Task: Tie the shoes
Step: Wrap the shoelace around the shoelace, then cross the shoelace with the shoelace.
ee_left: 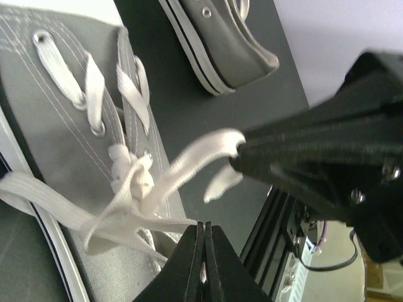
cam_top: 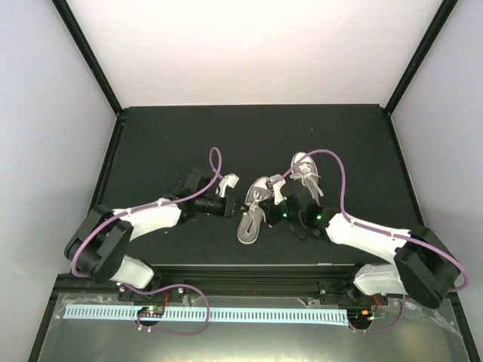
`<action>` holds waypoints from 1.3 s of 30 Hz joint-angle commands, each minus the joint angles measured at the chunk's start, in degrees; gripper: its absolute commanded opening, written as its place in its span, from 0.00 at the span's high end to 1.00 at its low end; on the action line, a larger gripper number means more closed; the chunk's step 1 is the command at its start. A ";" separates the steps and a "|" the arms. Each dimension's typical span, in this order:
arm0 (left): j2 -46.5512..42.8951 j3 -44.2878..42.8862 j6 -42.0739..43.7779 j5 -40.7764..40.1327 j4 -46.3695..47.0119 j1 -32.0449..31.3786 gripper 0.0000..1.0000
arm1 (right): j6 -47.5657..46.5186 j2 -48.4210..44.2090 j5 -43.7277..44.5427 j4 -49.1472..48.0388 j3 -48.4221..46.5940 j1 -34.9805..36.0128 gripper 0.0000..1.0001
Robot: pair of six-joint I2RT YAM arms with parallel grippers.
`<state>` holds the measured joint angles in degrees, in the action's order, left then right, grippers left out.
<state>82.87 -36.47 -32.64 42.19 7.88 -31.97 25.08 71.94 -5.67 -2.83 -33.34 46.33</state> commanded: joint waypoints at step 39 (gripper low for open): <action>0.84 -0.42 4.72 -7.83 -3.88 0.42 0.66 | -4.68 7.69 -9.38 1.71 -3.79 -0.84 0.98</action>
<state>81.56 -34.41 -28.58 32.23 1.37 -31.81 20.71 80.68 -15.03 -1.13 -37.47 45.60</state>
